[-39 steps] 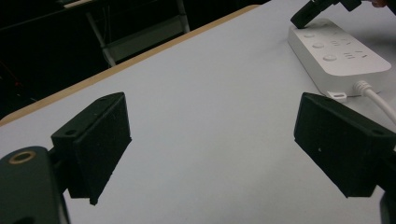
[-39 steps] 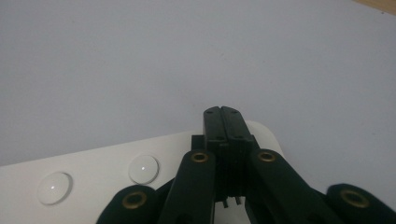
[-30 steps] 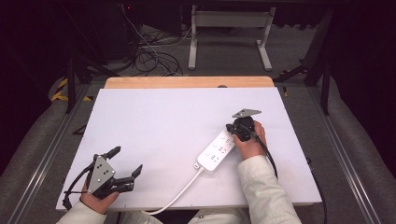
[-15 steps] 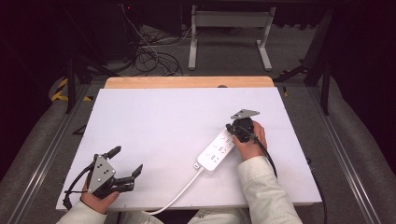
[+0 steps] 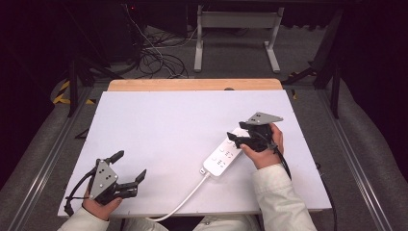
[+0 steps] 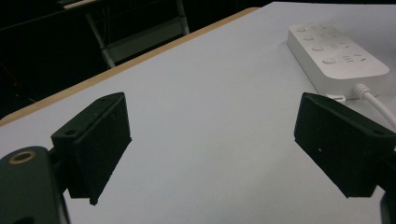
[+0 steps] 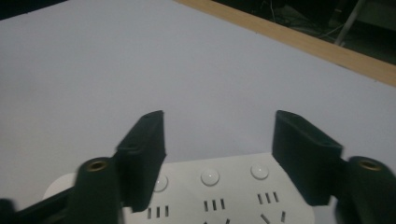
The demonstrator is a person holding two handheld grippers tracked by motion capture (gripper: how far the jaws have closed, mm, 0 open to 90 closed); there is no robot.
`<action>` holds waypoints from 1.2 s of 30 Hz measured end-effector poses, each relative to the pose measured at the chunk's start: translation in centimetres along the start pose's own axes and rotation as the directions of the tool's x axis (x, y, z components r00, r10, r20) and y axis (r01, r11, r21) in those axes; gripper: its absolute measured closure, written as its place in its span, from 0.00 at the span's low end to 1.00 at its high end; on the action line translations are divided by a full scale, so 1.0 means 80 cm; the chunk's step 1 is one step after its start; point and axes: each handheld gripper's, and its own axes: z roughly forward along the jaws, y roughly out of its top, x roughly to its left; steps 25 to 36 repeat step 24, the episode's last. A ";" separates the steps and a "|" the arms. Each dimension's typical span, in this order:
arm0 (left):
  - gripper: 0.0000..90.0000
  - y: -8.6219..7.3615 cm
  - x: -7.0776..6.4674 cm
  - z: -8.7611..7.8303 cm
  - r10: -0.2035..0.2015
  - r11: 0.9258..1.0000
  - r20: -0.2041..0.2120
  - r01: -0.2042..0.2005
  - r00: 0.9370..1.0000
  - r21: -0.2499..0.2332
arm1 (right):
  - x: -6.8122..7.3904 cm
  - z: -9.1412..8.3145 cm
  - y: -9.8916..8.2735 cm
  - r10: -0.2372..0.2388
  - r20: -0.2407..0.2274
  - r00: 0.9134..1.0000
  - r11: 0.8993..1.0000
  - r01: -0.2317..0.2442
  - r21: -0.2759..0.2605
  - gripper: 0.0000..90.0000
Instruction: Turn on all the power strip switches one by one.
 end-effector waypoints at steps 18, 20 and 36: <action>0.12 0.001 0.001 -0.006 0.001 1.000 0.021 -0.002 1.000 0.012 | 0.006 -0.083 -0.088 -0.041 -0.087 0.995 0.992 0.030 -0.126 0.22; 0.12 0.000 0.001 -0.008 0.008 1.000 0.029 -0.008 1.000 0.020 | 0.006 -0.084 -0.098 -0.028 -0.092 0.995 0.992 0.016 -0.124 0.22; 0.12 -0.001 0.001 -0.010 -0.003 1.000 0.038 0.002 0.999 0.022 | 0.010 -0.085 -0.111 -0.032 -0.079 0.996 0.994 0.024 -0.108 0.22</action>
